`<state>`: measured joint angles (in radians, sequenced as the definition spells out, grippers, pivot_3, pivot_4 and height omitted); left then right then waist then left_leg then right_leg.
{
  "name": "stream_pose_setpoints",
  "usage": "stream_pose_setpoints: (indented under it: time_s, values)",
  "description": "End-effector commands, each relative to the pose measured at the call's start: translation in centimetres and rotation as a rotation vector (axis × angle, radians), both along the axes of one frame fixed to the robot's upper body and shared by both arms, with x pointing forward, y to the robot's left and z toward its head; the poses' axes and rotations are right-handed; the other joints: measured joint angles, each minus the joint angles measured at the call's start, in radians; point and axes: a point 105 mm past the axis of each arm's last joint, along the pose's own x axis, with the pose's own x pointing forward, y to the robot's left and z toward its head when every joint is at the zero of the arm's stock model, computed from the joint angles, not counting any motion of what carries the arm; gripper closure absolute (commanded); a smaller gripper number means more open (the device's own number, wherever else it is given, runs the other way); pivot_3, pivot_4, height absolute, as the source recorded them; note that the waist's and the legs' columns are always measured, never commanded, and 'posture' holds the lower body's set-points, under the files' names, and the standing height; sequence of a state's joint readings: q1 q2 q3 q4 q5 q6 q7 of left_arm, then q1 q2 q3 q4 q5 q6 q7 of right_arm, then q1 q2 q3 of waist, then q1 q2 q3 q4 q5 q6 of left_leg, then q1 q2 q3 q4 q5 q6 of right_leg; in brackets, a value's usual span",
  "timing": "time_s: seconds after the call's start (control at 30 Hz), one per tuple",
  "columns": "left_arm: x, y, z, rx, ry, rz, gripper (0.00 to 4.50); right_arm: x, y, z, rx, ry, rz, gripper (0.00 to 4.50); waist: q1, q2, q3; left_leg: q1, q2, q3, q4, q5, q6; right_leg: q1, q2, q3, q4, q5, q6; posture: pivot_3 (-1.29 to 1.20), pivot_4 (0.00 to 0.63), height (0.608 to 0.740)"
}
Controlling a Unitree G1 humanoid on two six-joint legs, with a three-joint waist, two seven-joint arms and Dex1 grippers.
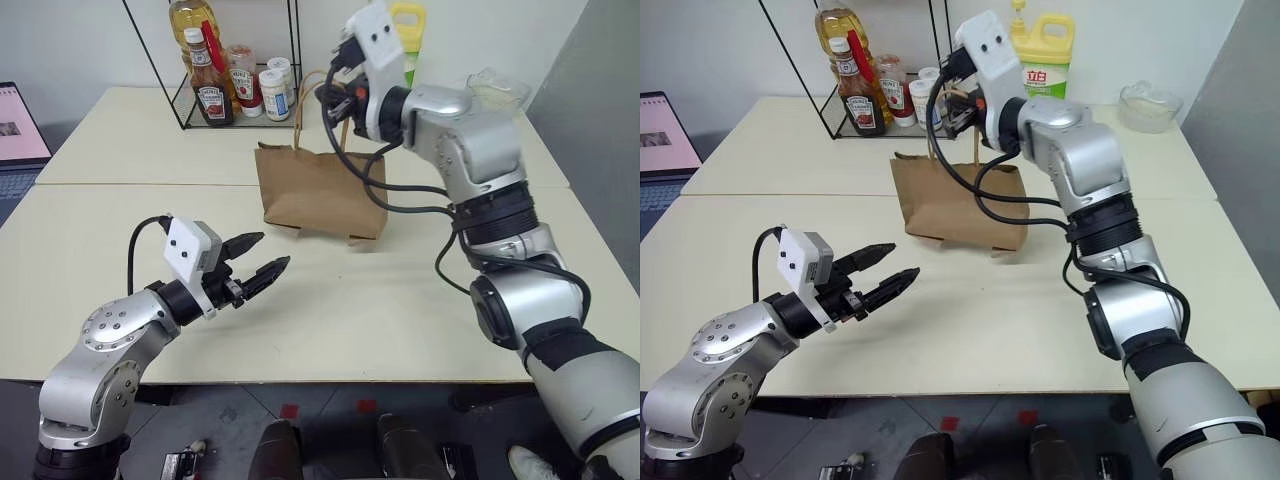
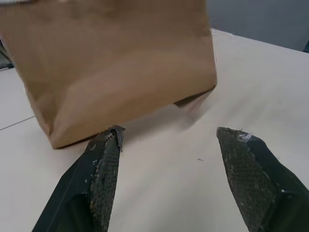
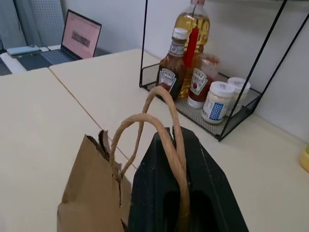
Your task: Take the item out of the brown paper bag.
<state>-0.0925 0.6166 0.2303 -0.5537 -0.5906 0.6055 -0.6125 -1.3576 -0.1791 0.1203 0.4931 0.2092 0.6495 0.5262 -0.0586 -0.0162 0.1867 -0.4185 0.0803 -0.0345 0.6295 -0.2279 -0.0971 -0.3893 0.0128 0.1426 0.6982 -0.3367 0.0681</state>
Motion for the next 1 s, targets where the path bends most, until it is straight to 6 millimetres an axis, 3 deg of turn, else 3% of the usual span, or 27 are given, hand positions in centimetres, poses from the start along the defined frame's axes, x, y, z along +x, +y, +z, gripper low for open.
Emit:
stream_pose_setpoints:
  time_s: [0.03,0.23,0.57,1.0]
  values:
    - [-0.2,-0.4,1.3,-0.004,-0.058,-0.010,1.22,-1.1,1.7,2.8,0.019,-0.112,0.041,4.47,0.000,0.000,0.000,0.000,0.000,0.000,0.000,0.000,0.000,0.000,0.000,0.000,0.000,0.000,0.000,0.00,0.150,0.740]
    - [-0.2,-0.2,1.2,-0.001,-0.060,-0.008,1.22,-0.6,2.2,1.5,-0.025,-0.118,0.046,4.47,0.000,0.000,0.000,0.000,0.000,0.000,0.000,0.000,0.000,0.000,0.000,0.000,0.000,0.000,0.000,0.00,0.150,0.740]
    - [-0.6,1.2,-0.6,0.020,-0.015,0.017,1.22,0.6,1.9,1.7,-0.089,-0.185,0.033,4.47,-0.009,0.000,0.000,0.000,0.000,0.000,0.000,0.000,0.000,0.000,0.000,0.000,0.000,0.000,0.000,0.00,0.150,0.740]
    - [-0.5,0.6,-0.1,0.020,-0.029,0.001,1.22,1.0,2.4,1.3,-0.175,-0.301,0.060,4.47,-0.020,0.000,0.000,0.000,0.000,-0.001,0.000,0.000,0.000,0.000,0.000,0.000,0.000,0.000,0.000,0.00,0.150,0.740]
